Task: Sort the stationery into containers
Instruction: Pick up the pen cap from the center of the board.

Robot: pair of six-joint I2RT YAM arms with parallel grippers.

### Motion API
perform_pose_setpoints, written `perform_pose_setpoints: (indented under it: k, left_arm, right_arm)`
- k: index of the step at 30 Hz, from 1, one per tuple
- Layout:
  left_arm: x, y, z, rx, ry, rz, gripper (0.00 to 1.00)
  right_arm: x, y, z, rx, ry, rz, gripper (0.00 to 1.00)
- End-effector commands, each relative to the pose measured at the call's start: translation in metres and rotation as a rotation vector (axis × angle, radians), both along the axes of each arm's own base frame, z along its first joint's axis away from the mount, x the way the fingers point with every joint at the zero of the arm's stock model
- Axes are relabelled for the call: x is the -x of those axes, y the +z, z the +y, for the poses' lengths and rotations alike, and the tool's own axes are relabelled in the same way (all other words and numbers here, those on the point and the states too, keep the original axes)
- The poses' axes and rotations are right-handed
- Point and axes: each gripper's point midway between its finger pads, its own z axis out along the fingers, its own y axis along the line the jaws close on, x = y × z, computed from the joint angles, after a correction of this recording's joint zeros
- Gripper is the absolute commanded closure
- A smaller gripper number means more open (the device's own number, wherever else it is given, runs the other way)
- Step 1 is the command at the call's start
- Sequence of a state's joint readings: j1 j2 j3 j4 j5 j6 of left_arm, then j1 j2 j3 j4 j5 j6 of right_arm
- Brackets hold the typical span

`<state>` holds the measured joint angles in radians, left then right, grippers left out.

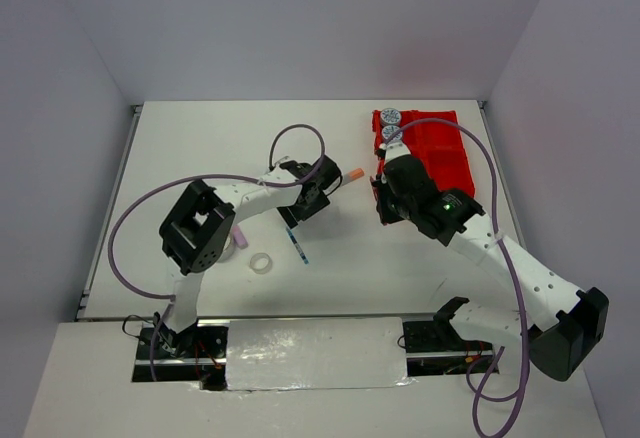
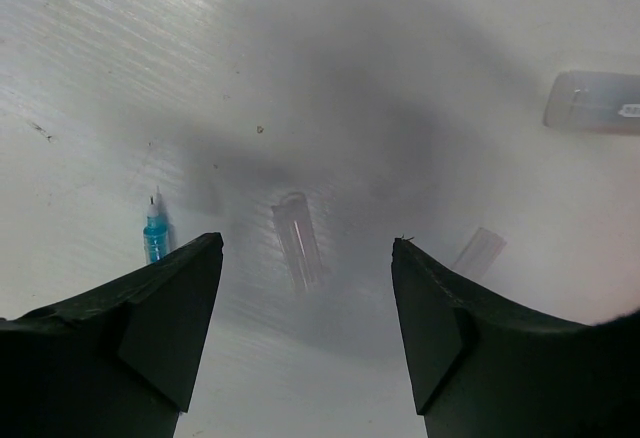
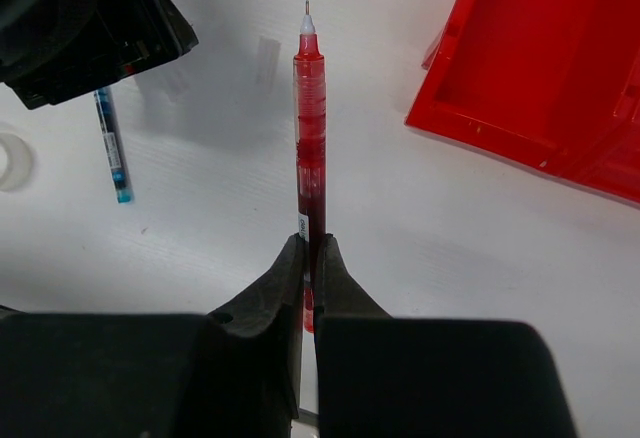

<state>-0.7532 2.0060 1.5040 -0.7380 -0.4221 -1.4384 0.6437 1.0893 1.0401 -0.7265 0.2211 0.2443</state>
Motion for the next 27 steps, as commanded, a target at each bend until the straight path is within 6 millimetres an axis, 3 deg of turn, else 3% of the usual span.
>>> perform_pose_setpoints:
  k: [1,8,11,17,20,21,26,27]
  left_arm:
    - [0.0,-0.006,0.0,-0.017,0.031,0.019,0.2]
    - [0.005,-0.02,-0.002,-0.012,0.028,0.05,0.27]
    - [0.006,-0.022,-0.003,-0.009,0.017,0.058,0.48]
    - [0.009,-0.025,-0.001,-0.014,0.012,0.071,0.51]
    - [0.013,-0.029,0.001,-0.021,0.0,0.085,0.58]
    - [0.014,-0.032,-0.001,-0.019,-0.006,0.093,0.65]
    - [0.016,-0.035,-0.002,-0.013,-0.041,0.098,0.8]
    - [0.016,-0.034,-0.002,-0.014,-0.046,0.094,0.89]
  right_arm:
    - [-0.002,0.006,0.005,-0.013,0.018,-0.032,1.0]
    - [-0.002,0.005,0.006,-0.01,0.021,-0.033,1.0]
    - [-0.001,0.005,0.006,-0.009,0.026,-0.035,1.0]
    - [-0.001,0.004,0.006,-0.002,0.026,-0.036,1.0]
    - [0.0,0.007,0.006,-0.005,0.03,-0.042,1.0]
    - [0.001,0.006,0.007,-0.005,0.034,-0.042,1.0]
    - [0.002,0.008,0.006,-0.008,0.039,-0.047,1.0]
    - [0.002,0.009,0.006,-0.009,0.04,-0.051,1.0]
